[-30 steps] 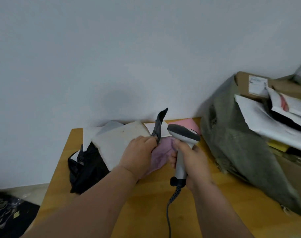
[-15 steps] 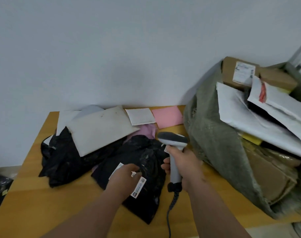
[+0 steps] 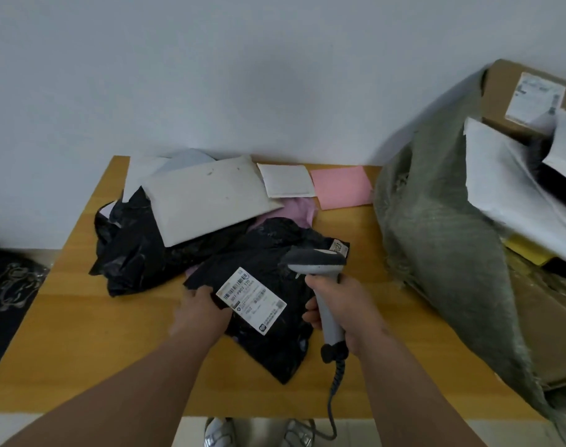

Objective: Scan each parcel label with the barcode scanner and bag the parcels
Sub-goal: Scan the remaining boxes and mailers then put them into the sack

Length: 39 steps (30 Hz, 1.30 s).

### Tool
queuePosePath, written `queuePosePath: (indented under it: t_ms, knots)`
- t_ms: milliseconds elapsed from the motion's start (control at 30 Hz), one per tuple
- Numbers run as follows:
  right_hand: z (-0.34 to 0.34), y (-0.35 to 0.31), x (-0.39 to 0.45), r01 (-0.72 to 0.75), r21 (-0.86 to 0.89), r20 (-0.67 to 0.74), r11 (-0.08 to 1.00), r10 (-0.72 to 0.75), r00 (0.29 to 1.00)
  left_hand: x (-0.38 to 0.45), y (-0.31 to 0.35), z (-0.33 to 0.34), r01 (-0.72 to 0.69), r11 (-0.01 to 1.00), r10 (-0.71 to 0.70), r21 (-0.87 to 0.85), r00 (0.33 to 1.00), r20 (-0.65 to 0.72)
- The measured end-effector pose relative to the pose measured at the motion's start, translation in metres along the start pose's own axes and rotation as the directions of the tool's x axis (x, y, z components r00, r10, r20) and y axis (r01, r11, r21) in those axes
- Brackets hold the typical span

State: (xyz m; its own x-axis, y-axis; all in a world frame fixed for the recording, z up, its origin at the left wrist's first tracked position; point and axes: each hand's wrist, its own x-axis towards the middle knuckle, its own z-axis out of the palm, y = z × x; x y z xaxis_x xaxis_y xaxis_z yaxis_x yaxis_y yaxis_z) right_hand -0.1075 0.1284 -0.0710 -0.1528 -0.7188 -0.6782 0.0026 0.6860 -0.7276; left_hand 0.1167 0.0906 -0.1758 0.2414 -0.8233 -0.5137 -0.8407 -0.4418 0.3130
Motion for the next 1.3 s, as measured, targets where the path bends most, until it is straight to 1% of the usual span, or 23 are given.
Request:
queuePosePath:
  t_ms: [100, 333, 400, 500, 567, 667, 700, 833, 967, 1067, 1133, 1300]
  knots:
    - [0.007, 0.007, -0.003, -0.011, -0.042, 0.032, 0.999, 0.012, 0.999, 0.005, -0.005, 0.004, 0.024, 0.999, -0.025, 0.029, 0.999, 0.026]
    - [0.028, 0.020, -0.005, -0.008, -0.118, 0.050, 0.993, 0.014, 0.999, 0.022, -0.012, -0.003, 0.057, 0.998, -0.056, -0.003, 0.995, 0.084]
    - [0.032, 0.024, -0.003, 0.010, -0.156, 0.030, 0.988, -0.005, 1.000, 0.028, -0.013, -0.002, 0.055, 0.997, -0.050, -0.060, 0.995, 0.082]
    - [0.037, 0.029, 0.000, 0.077, -0.241, 0.035, 0.967, -0.071, 0.997, 0.038, -0.012, -0.004, 0.106, 0.957, -0.095, -0.270, 0.994, 0.056]
    - [0.040, 0.030, 0.002, 0.118, -0.283, 0.051, 0.952, -0.107, 0.993, 0.040, -0.011, -0.007, 0.129, 0.940, -0.123, -0.315, 0.992, 0.039]
    - [0.045, 0.029, 0.007, 0.165, -0.341, 0.075, 0.925, -0.148, 0.986, 0.040, -0.007, -0.013, 0.069, 0.977, -0.065, -0.202, 0.998, 0.025]
    - [0.047, 0.028, 0.009, 0.177, -0.361, 0.086, 0.915, -0.157, 0.984, 0.040, -0.005, -0.015, 0.052, 0.981, -0.050, -0.188, 0.999, 0.015]
    - [0.053, 0.023, 0.012, 0.194, -0.432, 0.101, 0.880, -0.167, 0.981, 0.045, -0.007, -0.021, 0.060, 0.984, -0.064, -0.169, 0.998, -0.018]
    - [0.053, 0.023, 0.016, 0.190, -0.477, 0.094, 0.858, -0.165, 0.982, 0.043, -0.012, -0.019, 0.025, 0.996, -0.026, -0.090, 1.000, -0.007]
    - [0.051, 0.023, 0.017, 0.193, -0.482, 0.103, 0.855, -0.164, 0.981, 0.045, -0.015, -0.017, -0.008, 0.995, 0.010, -0.098, 1.000, 0.020]
    - [0.051, 0.023, 0.018, 0.190, -0.495, 0.112, 0.848, -0.154, 0.982, 0.046, -0.015, -0.016, -0.001, 0.996, 0.006, -0.088, 0.998, 0.055]
    - [0.049, 0.025, 0.022, 0.217, -0.558, 0.117, 0.801, -0.183, 0.976, 0.040, -0.007, -0.017, 0.015, 0.999, -0.019, 0.044, 0.995, 0.098]
